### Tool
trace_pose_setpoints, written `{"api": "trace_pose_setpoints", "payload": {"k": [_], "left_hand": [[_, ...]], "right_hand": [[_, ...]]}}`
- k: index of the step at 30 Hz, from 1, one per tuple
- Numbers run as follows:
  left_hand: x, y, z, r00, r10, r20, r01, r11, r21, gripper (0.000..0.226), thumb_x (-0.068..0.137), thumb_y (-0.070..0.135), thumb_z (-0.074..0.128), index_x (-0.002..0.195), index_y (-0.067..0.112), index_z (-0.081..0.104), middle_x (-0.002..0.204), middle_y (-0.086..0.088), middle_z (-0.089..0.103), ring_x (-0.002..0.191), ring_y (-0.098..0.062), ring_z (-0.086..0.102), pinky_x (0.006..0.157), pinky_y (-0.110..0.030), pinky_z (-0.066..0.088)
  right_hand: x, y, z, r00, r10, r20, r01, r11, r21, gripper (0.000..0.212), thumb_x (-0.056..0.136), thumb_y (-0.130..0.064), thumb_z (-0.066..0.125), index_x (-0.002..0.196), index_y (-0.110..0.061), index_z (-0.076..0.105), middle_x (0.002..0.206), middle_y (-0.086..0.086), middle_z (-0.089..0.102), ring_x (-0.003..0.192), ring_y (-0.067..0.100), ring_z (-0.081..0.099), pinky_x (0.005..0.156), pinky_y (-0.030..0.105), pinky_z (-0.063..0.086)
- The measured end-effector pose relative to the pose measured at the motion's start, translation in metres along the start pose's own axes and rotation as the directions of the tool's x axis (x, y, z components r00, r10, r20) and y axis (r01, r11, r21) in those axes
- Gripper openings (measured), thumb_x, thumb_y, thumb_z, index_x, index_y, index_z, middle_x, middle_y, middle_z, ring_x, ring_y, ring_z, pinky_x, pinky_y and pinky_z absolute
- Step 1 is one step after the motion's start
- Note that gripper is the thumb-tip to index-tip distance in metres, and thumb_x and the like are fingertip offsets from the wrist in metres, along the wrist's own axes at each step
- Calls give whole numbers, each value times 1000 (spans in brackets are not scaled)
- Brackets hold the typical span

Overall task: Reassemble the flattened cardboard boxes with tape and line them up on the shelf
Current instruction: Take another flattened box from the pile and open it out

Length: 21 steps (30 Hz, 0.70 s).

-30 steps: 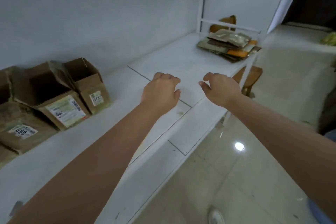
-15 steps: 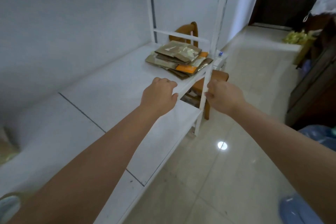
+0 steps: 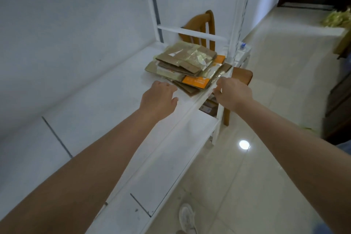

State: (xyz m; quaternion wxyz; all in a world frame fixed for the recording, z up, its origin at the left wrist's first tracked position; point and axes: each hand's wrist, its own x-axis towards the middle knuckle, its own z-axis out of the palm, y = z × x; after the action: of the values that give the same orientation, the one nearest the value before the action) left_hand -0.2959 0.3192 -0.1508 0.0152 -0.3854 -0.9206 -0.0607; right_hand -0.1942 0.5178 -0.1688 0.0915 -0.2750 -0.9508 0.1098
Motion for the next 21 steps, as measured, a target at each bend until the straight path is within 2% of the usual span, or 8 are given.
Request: {"api": "trace_pose_setpoints", "payload": {"k": [6, 10, 13, 16, 18, 21], "left_hand": [[60, -22, 3, 1000, 11, -1, -11, 1000, 2, 40, 99, 33, 50, 136, 19, 54, 133, -4, 55, 129, -23, 39, 91, -39, 45], [81, -36, 6, 999, 9, -31, -9, 1000, -4, 41, 98, 34, 51, 137, 20, 54, 133, -3, 55, 129, -23, 40, 91, -39, 46], [91, -46, 6, 1000, -3, -31, 3, 1000, 13, 42, 98, 35, 51, 138, 22, 52, 134, -1, 55, 130, -21, 39, 92, -39, 47], [98, -57, 6, 998, -27, -57, 27, 1000, 2, 40, 97, 34, 52, 135, 21, 54, 133, -1, 56, 128, -20, 40, 90, -38, 47], [100, -64, 6, 998, -43, -52, 44, 999, 11, 38, 97, 34, 51, 133, 20, 56, 131, -1, 57, 127, -20, 41, 89, -38, 48], [107, -72, 6, 996, -71, -47, 71, 997, 6, 38, 97, 34, 52, 132, 20, 56, 130, -1, 58, 126, -21, 42, 89, -39, 48]], "right_hand": [[64, -15, 23, 1000, 1, 0, -1, 999, 42, 38, 98, -40, 49, 122, -12, 55, 117, 10, 62, 109, 30, 58, 79, 38, 49], [99, -30, 41, 1000, -11, -3, 11, 1000, 28, 51, 93, -50, 56, 129, -15, 50, 129, 11, 55, 123, 32, 46, 90, 45, 47], [120, -40, 53, 999, -40, 29, 41, 999, -32, 75, 85, -58, 63, 142, -18, 37, 144, 14, 41, 132, 37, 35, 100, 48, 41], [138, -43, 62, 995, -55, 78, 63, 993, -98, 99, 78, -65, 66, 152, -22, 15, 159, 16, 16, 143, 43, 19, 113, 50, 26], [146, -39, 66, 991, -47, 122, 61, 992, -114, 98, 81, -66, 61, 154, -22, 11, 162, 15, 10, 145, 44, 12, 116, 51, 21], [152, -36, 66, 985, -92, 145, 112, 984, -136, 69, 94, -61, 43, 147, -18, 31, 154, 13, 32, 141, 42, 24, 110, 51, 32]]}}
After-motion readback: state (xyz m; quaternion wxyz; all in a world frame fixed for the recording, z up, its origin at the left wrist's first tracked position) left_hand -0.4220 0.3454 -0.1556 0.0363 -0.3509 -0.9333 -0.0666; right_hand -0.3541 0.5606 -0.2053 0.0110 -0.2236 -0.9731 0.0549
